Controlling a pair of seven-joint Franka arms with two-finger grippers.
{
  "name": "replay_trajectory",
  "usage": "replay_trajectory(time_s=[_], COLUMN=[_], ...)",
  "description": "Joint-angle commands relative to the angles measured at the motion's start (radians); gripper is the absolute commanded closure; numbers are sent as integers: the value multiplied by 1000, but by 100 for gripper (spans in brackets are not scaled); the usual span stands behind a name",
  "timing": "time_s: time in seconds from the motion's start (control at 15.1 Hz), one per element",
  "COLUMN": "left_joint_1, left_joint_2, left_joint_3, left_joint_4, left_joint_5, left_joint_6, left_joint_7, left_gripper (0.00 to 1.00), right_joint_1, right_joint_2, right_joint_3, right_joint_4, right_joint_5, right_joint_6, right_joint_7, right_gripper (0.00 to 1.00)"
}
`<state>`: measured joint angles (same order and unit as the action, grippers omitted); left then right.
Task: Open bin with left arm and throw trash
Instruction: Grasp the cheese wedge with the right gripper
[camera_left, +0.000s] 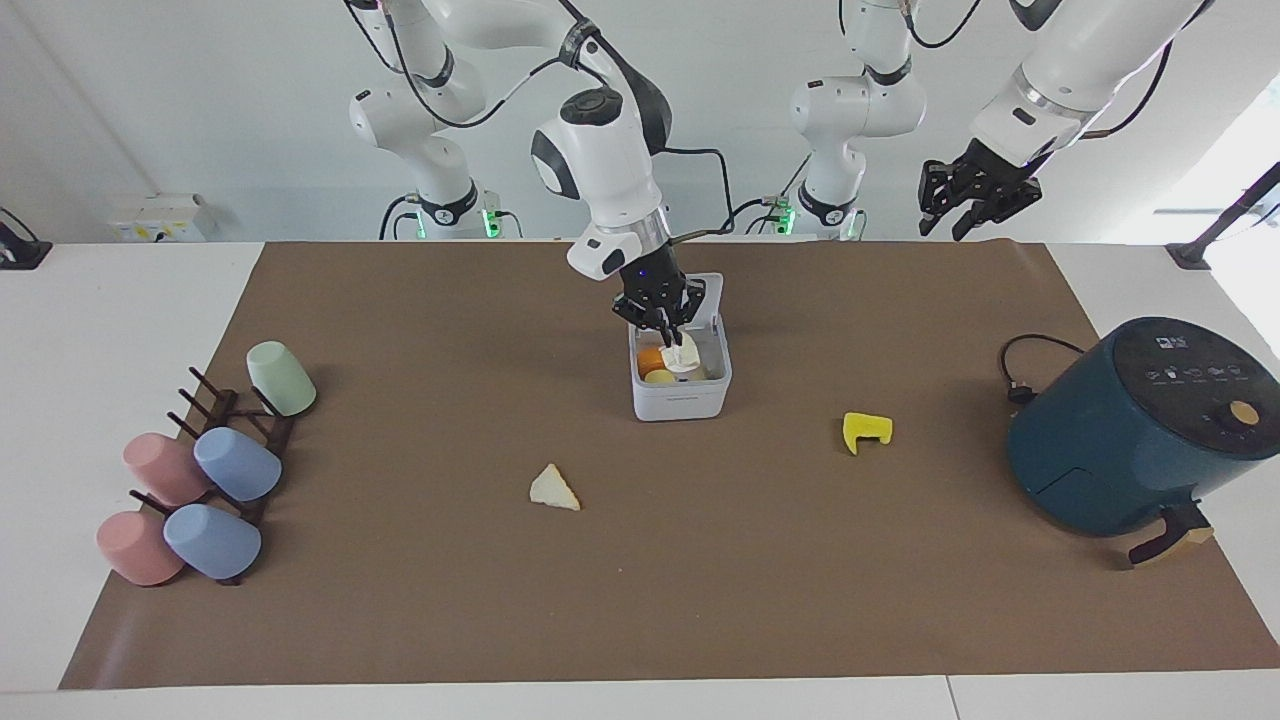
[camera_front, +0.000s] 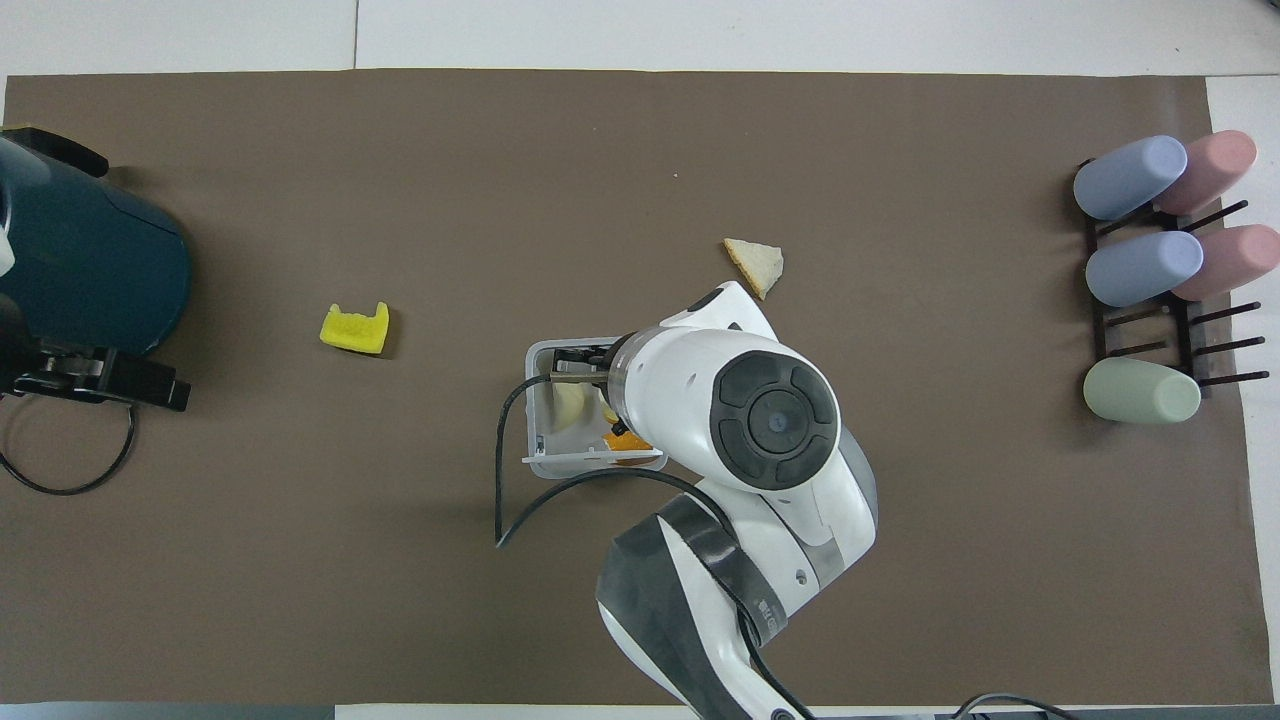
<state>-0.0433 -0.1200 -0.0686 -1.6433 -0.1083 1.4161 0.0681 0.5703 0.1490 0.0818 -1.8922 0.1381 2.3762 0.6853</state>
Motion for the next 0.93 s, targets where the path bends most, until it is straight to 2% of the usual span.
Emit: replay_trajectory(time_s=[0.0, 0.2, 0.46, 0.86], left_joint_1=[13, 23, 13, 23], left_joint_2=[-24, -24, -21, -18], left_joint_3=[-5, -3, -5, -5], left_joint_4=[-23, -21, -16, -27], left_joint_5=[16, 38, 93, 111], left_joint_6=[-6, -8, 7, 49], left_joint_7=[16, 16, 16, 15], left_gripper=[0, 0, 0, 0], right_joint_1=[-10, -93, -239, -466], right_joint_2=[-49, -92, -100, -172], right_joint_3=[-5, -11, -13, -14], right_joint_4=[4, 4, 5, 8], right_joint_5=[5, -17, -142, -166], right_joint_6=[-81, -153, -169, -285], right_joint_7=[11, -3, -58, -285], right_gripper=[0, 0, 0, 0])
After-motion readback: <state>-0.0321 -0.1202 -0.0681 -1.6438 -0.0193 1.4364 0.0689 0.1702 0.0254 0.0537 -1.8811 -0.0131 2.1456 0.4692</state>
